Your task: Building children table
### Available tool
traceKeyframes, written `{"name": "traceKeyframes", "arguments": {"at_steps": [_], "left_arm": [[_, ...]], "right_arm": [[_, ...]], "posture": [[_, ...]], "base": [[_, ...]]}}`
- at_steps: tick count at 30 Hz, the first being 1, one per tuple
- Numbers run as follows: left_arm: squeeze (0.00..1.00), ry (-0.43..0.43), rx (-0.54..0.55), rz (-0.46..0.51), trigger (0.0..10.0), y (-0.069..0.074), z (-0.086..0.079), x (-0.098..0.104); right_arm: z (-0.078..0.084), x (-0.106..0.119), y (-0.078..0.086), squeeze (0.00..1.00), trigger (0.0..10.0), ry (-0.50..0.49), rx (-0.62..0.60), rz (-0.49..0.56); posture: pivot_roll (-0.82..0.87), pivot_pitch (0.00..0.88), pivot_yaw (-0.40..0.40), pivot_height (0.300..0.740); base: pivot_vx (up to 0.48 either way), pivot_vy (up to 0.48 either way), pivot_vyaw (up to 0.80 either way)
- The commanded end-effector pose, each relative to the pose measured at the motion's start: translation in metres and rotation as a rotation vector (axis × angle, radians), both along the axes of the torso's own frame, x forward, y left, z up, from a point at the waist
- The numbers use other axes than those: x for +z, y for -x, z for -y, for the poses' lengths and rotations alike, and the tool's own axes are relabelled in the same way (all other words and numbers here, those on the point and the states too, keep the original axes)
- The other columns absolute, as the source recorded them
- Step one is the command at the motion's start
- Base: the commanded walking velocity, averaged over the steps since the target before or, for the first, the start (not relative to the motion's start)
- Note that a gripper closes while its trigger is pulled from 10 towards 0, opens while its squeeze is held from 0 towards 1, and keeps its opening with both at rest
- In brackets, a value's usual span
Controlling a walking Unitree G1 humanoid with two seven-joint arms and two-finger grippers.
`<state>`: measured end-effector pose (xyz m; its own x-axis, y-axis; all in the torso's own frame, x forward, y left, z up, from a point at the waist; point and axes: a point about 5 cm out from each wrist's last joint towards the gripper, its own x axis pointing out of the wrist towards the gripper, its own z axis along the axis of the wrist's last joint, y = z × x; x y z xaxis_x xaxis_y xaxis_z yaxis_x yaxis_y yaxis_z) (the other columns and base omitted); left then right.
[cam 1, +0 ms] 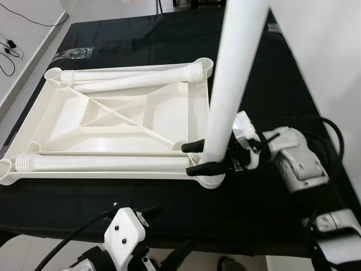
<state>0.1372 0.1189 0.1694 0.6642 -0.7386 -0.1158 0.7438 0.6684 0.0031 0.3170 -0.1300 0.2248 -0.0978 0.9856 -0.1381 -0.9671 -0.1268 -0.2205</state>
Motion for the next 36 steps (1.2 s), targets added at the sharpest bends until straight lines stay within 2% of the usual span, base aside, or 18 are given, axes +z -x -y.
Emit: {"name": "traceKeyframes", "arguments": {"at_steps": [1,6,10,14,15,16,17,18,21,23,24,25,26,27,28,30,34,36], "left_arm": [[0.00,-0.016,-0.012,-0.030,10.0,0.005,-0.001,-0.002],[0.00,-0.007,-0.009,-0.042,10.0,0.010,0.000,-0.001],[0.00,0.000,-0.010,-0.047,10.0,0.011,0.001,0.000],[0.00,0.008,-0.012,-0.056,10.0,0.013,0.004,-0.001],[0.00,0.008,-0.012,-0.056,10.0,0.013,0.004,-0.001],[0.00,0.012,-0.013,-0.057,10.0,0.013,0.005,-0.001],[0.00,0.012,-0.013,-0.057,10.0,0.013,0.005,-0.001],[0.00,0.014,-0.013,-0.058,10.0,0.013,0.005,-0.001],[0.00,0.015,-0.013,-0.058,10.0,0.013,0.005,-0.001],[0.00,0.017,-0.014,-0.058,10.0,0.013,0.005,-0.001],[0.00,0.017,-0.014,-0.058,10.0,0.013,0.005,-0.001],[0.00,0.019,-0.013,-0.059,10.0,0.012,0.004,-0.001],[0.00,0.019,-0.013,-0.059,10.0,0.012,0.004,-0.001],[0.00,0.020,-0.017,-0.059,10.0,0.011,0.004,0.000],[0.00,0.020,-0.017,-0.059,10.0,0.011,0.004,0.000],[0.00,0.021,-0.024,-0.060,10.0,0.009,0.002,-0.001],[0.00,0.018,-0.035,-0.060,10.0,0.005,0.002,-0.003],[0.00,0.017,-0.036,-0.059,10.0,0.004,0.002,-0.003]], "right_arm": [[-0.008,-0.018,0.003,0.00,10.0,0.014,0.047,-0.095],[-0.015,-0.015,0.001,0.00,10.0,0.054,0.113,-0.096],[-0.019,-0.016,-0.002,0.00,10.0,0.062,0.112,-0.091],[-0.018,-0.023,-0.010,0.00,10.0,0.064,-0.039,-0.020],[-0.018,-0.023,-0.010,0.00,10.0,0.064,-0.039,-0.020],[-0.015,-0.024,-0.009,0.00,10.0,0.034,-0.147,-0.008],[-0.015,-0.024,-0.009,0.00,10.0,0.034,-0.147,-0.008],[-0.013,-0.027,-0.007,0.00,10.0,0.025,-0.235,-0.010],[-0.012,-0.030,-0.003,0.00,10.0,0.015,-0.306,0.006],[-0.011,-0.042,0.012,0.00,10.0,0.021,-0.496,-0.005],[-0.011,-0.042,0.012,0.00,10.0,0.021,-0.496,-0.005],[-0.008,-0.052,0.021,0.00,10.0,0.002,-0.751,-0.036],[-0.008,-0.052,0.021,0.00,10.0,0.002,-0.751,-0.036],[0.003,-0.060,0.031,0.00,10.0,0.009,-0.994,-0.049],[0.003,-0.060,0.031,0.00,10.0,0.009,-0.994,-0.049],[0.020,-0.068,0.040,0.00,10.0,0.017,-1.271,-0.056],[0.029,-0.068,0.032,0.00,10.0,-0.010,-1.390,-0.022],[0.030,-0.067,0.031,0.00,10.0,-0.010,-1.407,-0.014]], "posture": [[0.04,0.327,0.081,0.740],[0.04,0.334,0.077,0.740],[0.04,0.332,0.073,0.740],[0.02,0.331,0.060,0.740],[0.02,0.331,0.060,0.740],[0.01,0.331,0.050,0.740],[0.01,0.331,0.050,0.740],[0.01,0.331,0.048,0.740],[0.01,0.332,0.044,0.740],[0.00,0.334,0.042,0.740],[0.00,0.334,0.042,0.740],[-0.01,0.340,0.051,0.740],[-0.01,0.340,0.051,0.740],[-0.01,0.339,0.057,0.740],[-0.01,0.339,0.057,0.740],[-0.03,0.333,0.079,0.740],[-0.02,0.319,0.088,0.740],[-0.02,0.319,0.088,0.740]], "base": [[0.000,0.000,0.00],[0.000,0.000,0.00],[0.000,0.000,0.00],[0.000,0.000,0.00],[0.000,0.000,0.00],[0.000,0.000,0.00],[0.000,0.000,0.00],[0.000,0.000,0.00],[0.000,0.000,0.00],[0.000,0.000,0.00],[0.000,0.000,0.00],[0.000,0.000,0.00],[0.000,0.000,0.00],[0.000,0.000,0.00],[0.000,0.000,0.00],[0.000,0.000,0.00],[0.000,0.000,0.00],[0.000,0.000,0.00]]}}
